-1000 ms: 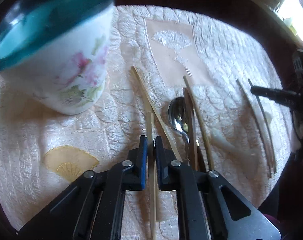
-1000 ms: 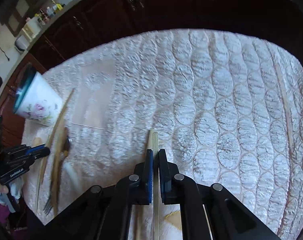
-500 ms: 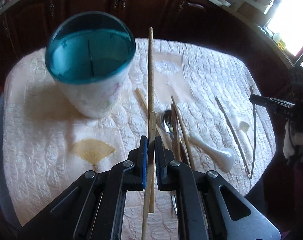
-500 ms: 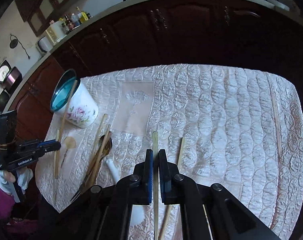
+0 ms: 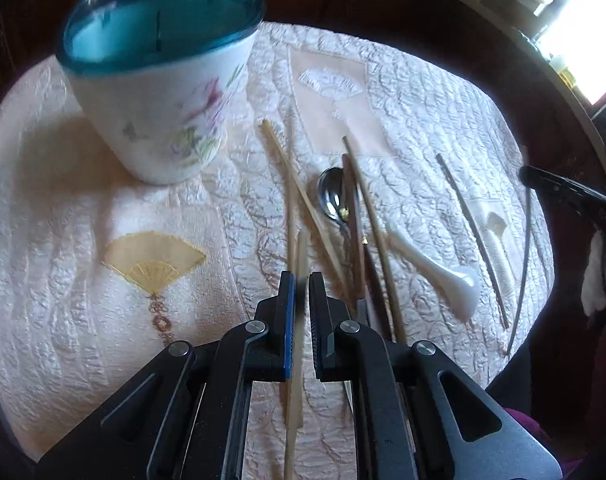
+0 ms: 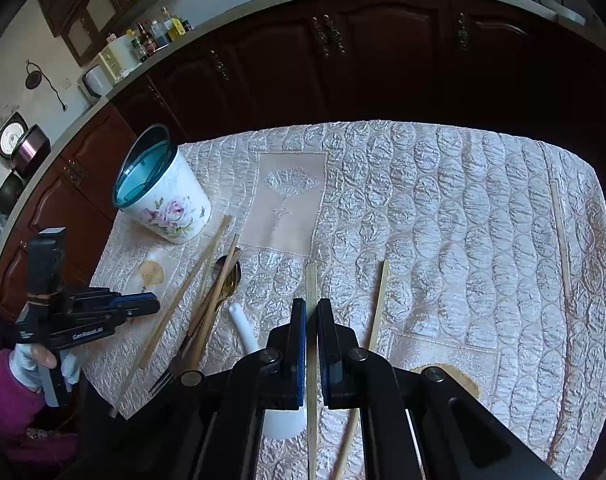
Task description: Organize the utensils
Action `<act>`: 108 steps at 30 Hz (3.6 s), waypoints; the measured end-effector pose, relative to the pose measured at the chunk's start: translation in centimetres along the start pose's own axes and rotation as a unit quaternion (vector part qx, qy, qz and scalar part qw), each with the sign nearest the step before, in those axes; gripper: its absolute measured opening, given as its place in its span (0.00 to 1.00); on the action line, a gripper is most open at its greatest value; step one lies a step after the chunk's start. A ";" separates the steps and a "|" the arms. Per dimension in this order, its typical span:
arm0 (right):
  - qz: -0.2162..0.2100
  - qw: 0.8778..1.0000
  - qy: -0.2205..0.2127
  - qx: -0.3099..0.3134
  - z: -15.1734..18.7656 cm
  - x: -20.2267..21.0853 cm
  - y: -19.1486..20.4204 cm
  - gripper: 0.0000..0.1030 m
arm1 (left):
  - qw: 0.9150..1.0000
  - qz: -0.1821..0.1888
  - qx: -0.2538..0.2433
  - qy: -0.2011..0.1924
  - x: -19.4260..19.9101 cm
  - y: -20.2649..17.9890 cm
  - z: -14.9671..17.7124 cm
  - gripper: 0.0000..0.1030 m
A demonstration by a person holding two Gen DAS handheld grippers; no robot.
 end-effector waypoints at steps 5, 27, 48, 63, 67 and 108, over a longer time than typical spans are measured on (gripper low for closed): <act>0.001 1.000 0.002 -0.004 0.0 0.0 -0.3 0.05 | 1.000 -0.014 0.003 0.002 -1.0 0.8 -0.2 0.05; -0.008 1.000 0.011 -0.010 0.2 -1.0 -0.6 0.05 | 0.996 -0.079 -0.035 -0.002 -1.9 3.1 -0.5 0.21; -0.048 0.997 -0.037 0.041 -4.4 2.2 4.3 0.05 | 0.998 0.004 -0.005 -0.065 6.3 1.1 -3.4 0.04; -0.105 0.976 -0.164 0.094 -18.2 7.5 11.6 0.05 | 0.974 0.058 0.029 -0.217 22.0 0.2 -12.4 0.04; -0.089 0.971 -0.193 0.105 -23.0 8.0 12.8 0.05 | 0.969 0.054 0.025 -0.240 24.3 -0.1 -15.8 0.04; -0.096 0.987 -0.111 0.068 -24.3 -8.3 12.5 0.28 | 0.969 -0.070 0.060 -0.231 13.9 5.9 -20.1 0.30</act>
Point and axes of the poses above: each gripper's, at about its wrist camera, not at the fingertips, and x roughly against the way its jaws point, y to its left, z to its underside, the point moved 10 cm from there along -x, roughly the way its jaws point, and after that the axes turned 15 degrees about x, right-handed, at the moved point
